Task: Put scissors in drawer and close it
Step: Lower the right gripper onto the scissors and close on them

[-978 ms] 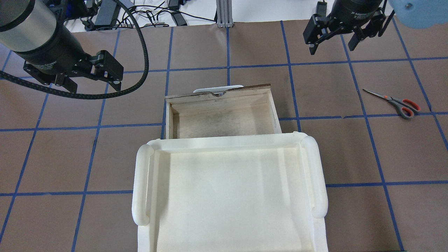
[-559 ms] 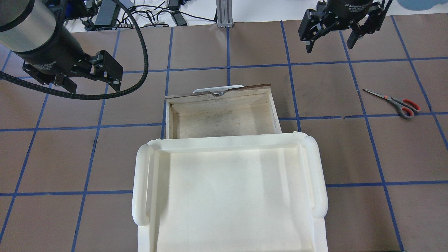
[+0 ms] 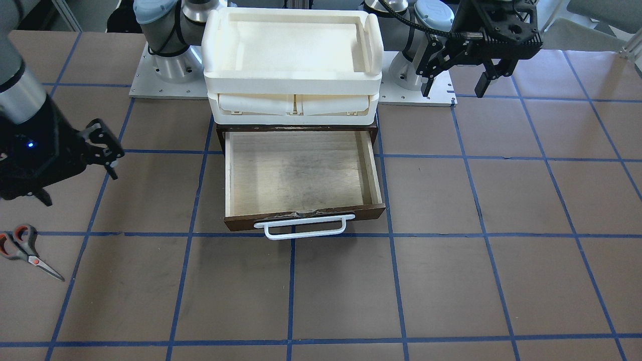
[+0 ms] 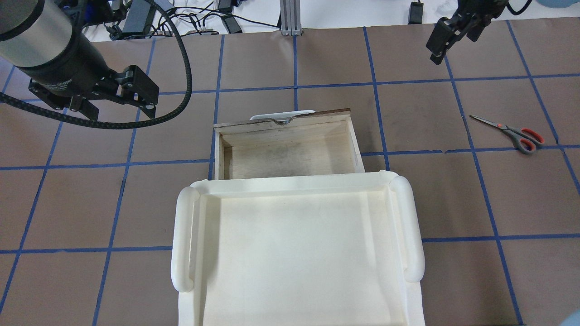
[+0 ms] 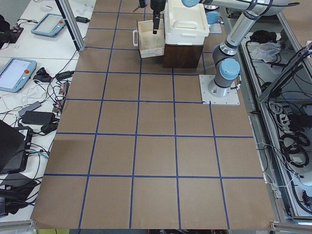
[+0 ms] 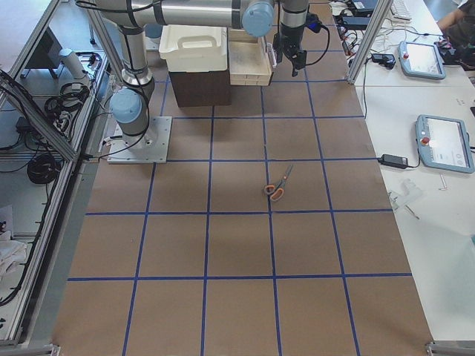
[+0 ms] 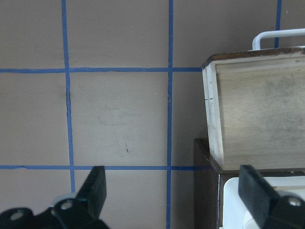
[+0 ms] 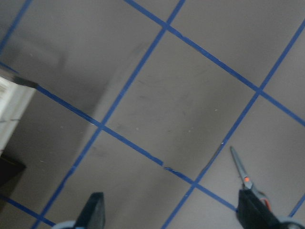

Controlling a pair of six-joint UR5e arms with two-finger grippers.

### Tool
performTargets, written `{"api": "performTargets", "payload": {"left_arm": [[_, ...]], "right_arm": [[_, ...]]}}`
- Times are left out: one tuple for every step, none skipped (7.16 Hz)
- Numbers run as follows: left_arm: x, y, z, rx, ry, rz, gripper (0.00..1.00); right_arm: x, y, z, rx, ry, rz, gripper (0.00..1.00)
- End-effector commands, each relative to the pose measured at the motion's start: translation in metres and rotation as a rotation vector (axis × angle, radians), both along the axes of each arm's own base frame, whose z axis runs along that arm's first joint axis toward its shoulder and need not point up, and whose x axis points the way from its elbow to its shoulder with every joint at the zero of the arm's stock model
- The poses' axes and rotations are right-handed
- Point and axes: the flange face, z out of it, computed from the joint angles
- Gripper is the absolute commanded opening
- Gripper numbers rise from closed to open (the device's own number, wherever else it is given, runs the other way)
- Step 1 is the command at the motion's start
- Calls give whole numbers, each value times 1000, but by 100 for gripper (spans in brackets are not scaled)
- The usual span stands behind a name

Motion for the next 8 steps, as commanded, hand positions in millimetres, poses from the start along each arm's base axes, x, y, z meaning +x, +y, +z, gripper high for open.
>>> {"api": "performTargets", "payload": {"left_arm": [[0,0,0,-1,1,0,100],[0,0,0,-1,0,0,100],[0,1,1,-2,1,0,100],[0,1,1,-2,1,0,100],[1,1,1,-2,1,1,100],[1,1,1,-2,1,1,100],[1,1,1,-2,1,1,100],[1,1,1,-2,1,1,100]], "right_arm": [[-100,-30,-59,25,9,187,100],[-138,-28,-94,25,14,259,100],[-177,-20,-143,1,10,308,100],[-197,-15,-185,-31,21,305,100],[-220,-11,-218,1,4,324,97],[-254,-7,-254,45,-25,391,96],[-268,-3,-267,61,-44,380,96],[-267,-1,-283,84,-71,386,86]]}}
